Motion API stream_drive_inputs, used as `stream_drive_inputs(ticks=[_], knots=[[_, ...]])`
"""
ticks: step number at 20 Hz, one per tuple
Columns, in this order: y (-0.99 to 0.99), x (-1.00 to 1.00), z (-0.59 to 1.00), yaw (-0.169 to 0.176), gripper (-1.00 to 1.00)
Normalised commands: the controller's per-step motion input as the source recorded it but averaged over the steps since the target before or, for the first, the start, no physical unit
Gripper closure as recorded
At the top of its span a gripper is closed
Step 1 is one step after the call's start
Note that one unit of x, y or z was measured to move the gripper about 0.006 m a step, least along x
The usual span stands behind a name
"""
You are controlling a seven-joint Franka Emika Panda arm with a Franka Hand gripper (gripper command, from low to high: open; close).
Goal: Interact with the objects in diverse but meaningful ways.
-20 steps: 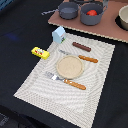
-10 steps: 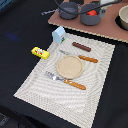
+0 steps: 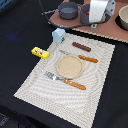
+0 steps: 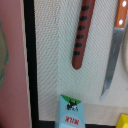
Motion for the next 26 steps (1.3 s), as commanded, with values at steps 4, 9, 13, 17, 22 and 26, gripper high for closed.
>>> stream_drive_inputs(ticks=[4,9,13,17,22,26], knots=[[-0.05,-0.14,-0.63,-0.063,-1.00],[-0.04,-0.12,-0.64,-0.053,-1.00],[0.00,-0.18,-0.64,-0.050,-1.00],[0.02,-0.24,-0.52,-0.038,-1.00],[0.14,-0.38,-0.35,-0.021,1.00],[0.23,-0.37,-0.15,-0.004,1.00]])
